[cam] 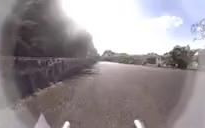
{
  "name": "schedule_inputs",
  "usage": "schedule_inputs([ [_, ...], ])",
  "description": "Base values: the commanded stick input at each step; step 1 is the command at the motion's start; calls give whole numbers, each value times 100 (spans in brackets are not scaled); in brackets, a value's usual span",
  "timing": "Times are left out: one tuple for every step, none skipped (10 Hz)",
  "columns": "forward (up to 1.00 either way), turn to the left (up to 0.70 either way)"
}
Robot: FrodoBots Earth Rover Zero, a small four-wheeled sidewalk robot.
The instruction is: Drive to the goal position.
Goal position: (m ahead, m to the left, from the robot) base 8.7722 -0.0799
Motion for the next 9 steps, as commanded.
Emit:
schedule_inputs([
  [70,0],
  [70,0],
  [70,-2],
  [70,-4],
  [70,-31],
  [70,-31],
  [70,-31],
  [70,-4],
  [70,-2],
])
